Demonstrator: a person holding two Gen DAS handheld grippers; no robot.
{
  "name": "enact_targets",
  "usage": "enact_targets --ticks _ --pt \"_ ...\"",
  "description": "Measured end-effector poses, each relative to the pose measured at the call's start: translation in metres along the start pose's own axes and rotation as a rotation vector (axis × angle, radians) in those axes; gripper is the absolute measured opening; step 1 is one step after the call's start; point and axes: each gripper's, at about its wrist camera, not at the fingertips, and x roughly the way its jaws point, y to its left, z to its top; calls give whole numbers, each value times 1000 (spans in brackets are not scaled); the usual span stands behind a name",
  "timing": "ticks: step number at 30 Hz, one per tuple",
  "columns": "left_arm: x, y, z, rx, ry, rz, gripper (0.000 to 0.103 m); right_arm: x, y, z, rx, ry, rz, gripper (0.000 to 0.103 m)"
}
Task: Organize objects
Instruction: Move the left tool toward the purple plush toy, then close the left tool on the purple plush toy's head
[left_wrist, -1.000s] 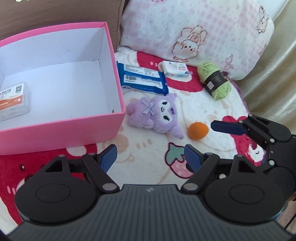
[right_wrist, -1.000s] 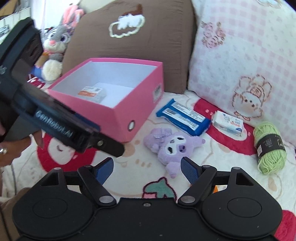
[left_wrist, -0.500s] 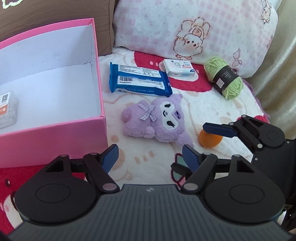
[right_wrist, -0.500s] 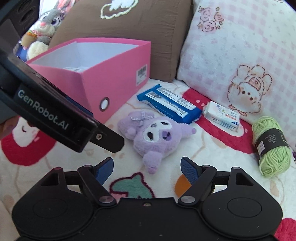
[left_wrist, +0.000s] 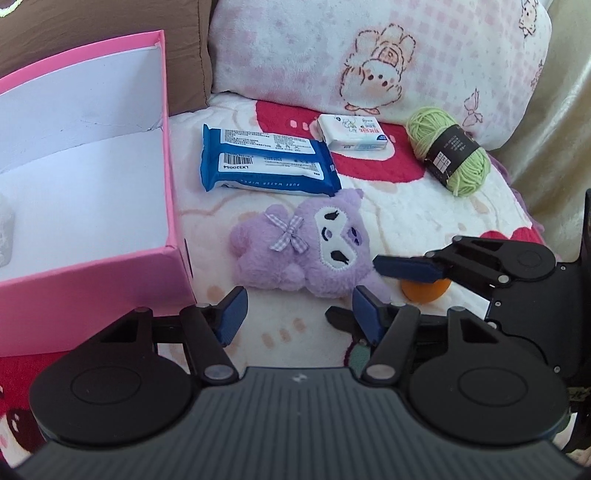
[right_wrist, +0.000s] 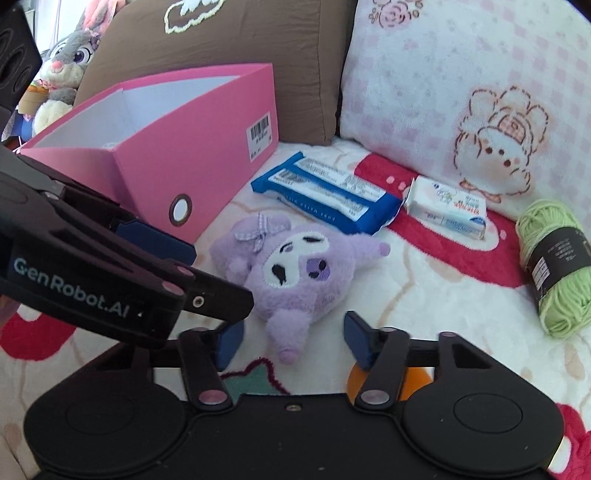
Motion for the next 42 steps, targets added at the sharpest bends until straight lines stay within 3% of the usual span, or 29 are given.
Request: enact_targets --ticks 1,4,11,22,28,32,35,40,42 --pt "1 0 -1 6 4 4 61 1 0 0 6 5 -1 35" --pt "3 3 -3 -11 10 -5 61 0 -5 2 47 14 31 19" --pt "1 6 -4 -36 28 -47 60 -19 1 2 39 76 95 17" --pt "-2 2 -5 -20 65 -111 64 -43 -1 -11 -118 132 70 13" --pt "9 6 -7 -14 90 -81 67 -35 -5 -19 -158 199 71 13" --pt "14 17 -8 -91 103 -118 67 -34 -9 -21 -158 208 82 13" --pt "13 23 -8 -144 82 -145 61 -38 -14 -18 -132 188 97 14" --pt "15 23 -8 -181 72 -205 40 -51 -19 -11 -66 146 165 37" --pt "16 21 -8 -181 66 -201 40 -52 -21 -8 -29 140 186 47"
